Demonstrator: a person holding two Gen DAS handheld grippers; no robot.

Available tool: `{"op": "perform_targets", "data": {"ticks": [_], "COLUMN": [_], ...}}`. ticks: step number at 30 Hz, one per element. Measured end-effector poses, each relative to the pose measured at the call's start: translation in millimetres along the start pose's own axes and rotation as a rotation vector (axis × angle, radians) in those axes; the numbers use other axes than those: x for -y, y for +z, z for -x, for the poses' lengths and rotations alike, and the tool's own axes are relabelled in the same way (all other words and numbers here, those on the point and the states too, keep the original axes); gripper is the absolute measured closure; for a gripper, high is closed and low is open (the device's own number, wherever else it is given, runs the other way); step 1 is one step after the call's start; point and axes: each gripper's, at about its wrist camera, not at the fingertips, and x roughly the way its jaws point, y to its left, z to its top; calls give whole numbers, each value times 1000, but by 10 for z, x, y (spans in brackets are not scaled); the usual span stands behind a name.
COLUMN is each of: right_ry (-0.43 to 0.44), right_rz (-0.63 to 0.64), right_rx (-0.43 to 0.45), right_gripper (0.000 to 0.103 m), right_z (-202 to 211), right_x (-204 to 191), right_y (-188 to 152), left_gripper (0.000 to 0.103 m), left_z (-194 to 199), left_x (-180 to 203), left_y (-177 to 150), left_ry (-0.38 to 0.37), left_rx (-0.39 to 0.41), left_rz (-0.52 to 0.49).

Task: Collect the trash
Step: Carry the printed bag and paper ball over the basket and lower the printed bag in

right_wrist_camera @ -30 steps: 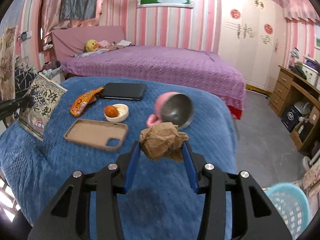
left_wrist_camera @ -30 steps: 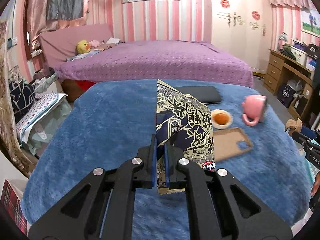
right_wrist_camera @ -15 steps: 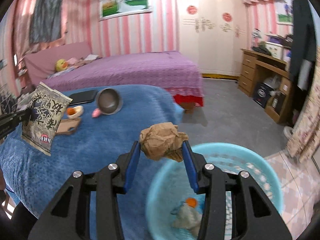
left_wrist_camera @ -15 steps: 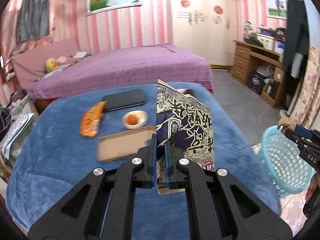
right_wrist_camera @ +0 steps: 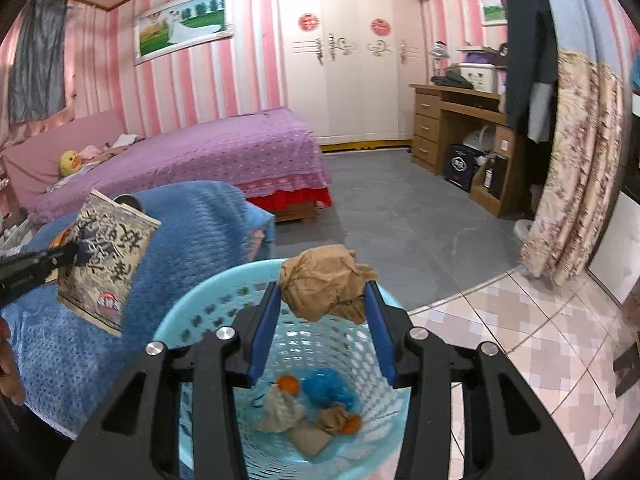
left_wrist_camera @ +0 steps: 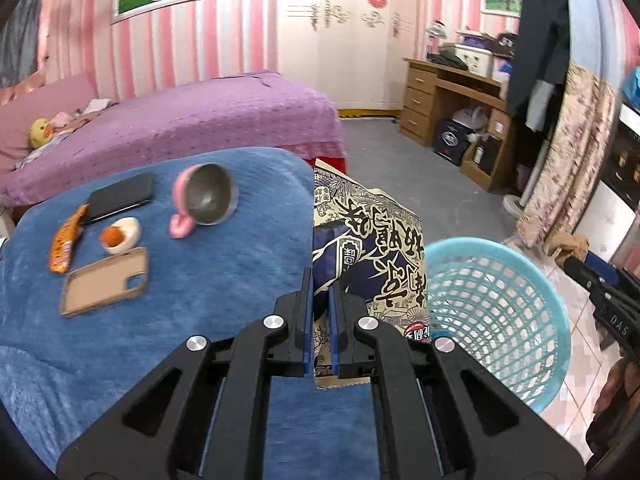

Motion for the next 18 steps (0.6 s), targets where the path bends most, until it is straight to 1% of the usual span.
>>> {"op": "perform_targets", "data": {"ticks": [5,7,11,12,13,14,16,18], "right_ry": [-12,-14,-17,-17,-18,-19,-20,-20], "right_rz": [-15,-19,-32,-34,-34,-34,-32,-35], "right_rx": [-3,-5,-8,-9,-9,-11,-10,-10], "right_gripper": [60,60,60,60,60,60,60,60], "right_z": [12,3,-19,-26,-31,-38,-27,-34], "right_x": [167,207,255,258,260,261,263,265], "right_y": [-47,-63,-90,-90,-90,-91,-101,-104], "left_gripper": [98,98,97,84,57,41,35,29], "left_z": [-199,-262,-338,-358,-374,-371,-341,-330], "left_x": [344,442,542,558,566,565,576,579], "left_y": [-27,-51,-56,-62,-57,-64,-79,-77], "left_ry": [-38,-50,-50,-49,-46,-29,2,24], "left_rx": [-46,-62,-70,-75,-79,-70,-41,-35], "left_rz": [-39,-49,-58,-63,-66,-68,-87,-110]}}
